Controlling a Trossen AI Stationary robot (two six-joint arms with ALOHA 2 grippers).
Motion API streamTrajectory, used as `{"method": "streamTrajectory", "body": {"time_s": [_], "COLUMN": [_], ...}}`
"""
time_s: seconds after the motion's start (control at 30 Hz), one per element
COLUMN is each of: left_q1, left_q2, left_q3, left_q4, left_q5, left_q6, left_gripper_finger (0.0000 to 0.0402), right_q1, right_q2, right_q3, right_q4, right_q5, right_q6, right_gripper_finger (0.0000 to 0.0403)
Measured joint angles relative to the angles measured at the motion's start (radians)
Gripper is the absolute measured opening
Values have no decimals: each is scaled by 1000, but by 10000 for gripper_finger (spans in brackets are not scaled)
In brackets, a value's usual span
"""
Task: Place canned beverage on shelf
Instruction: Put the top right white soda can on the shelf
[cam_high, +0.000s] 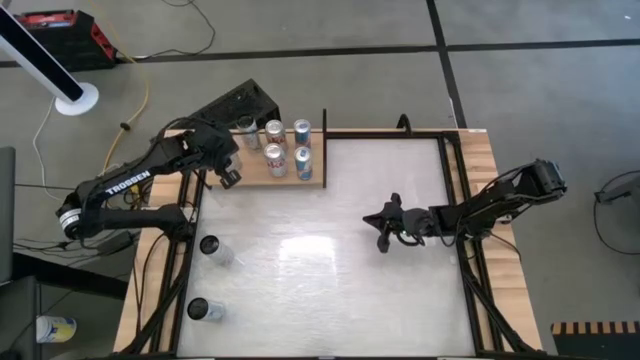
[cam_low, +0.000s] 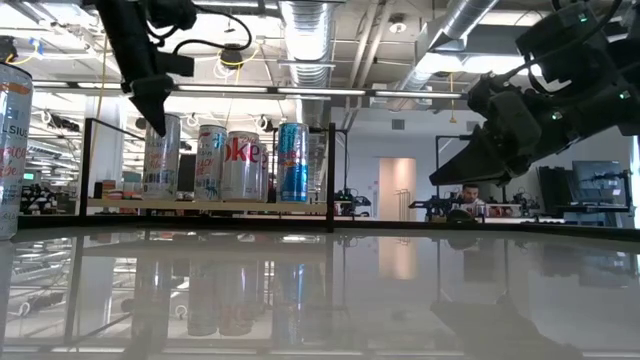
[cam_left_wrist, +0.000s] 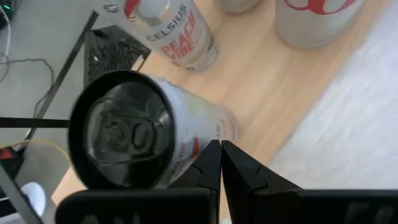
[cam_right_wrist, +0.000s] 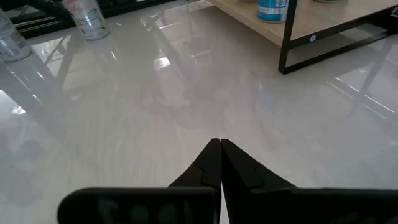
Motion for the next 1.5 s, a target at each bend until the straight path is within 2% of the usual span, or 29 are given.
{"method": "streamTrajectory", "body": {"time_s": [0.33, 0.53, 0.9, 1.27, 1.5], "left_q1": [76, 134, 162, 212, 225], "left_q2": [19, 79, 135, 138, 138], "left_q3": [0, 0, 0, 0, 0], "left_q4": [19, 24, 33, 139, 95], "left_q5": [-48, -50, -103, -107, -91], "left_q6": [66, 100, 152, 221, 188], "left_gripper_finger": [0, 0, 0, 0, 0], "right_q1": [-7, -4, -4, -4, 10], "right_q2": [0, 0, 0, 0, 0], "right_q3": [0, 0, 0, 0, 0], "right_q4": [4, 4, 4, 4, 3], "right_q5": [-1, -1, -2, -2, -2], "right_q6": [3, 3, 2, 0, 0], "right_gripper_finger": [27, 27, 27, 27, 27]}}
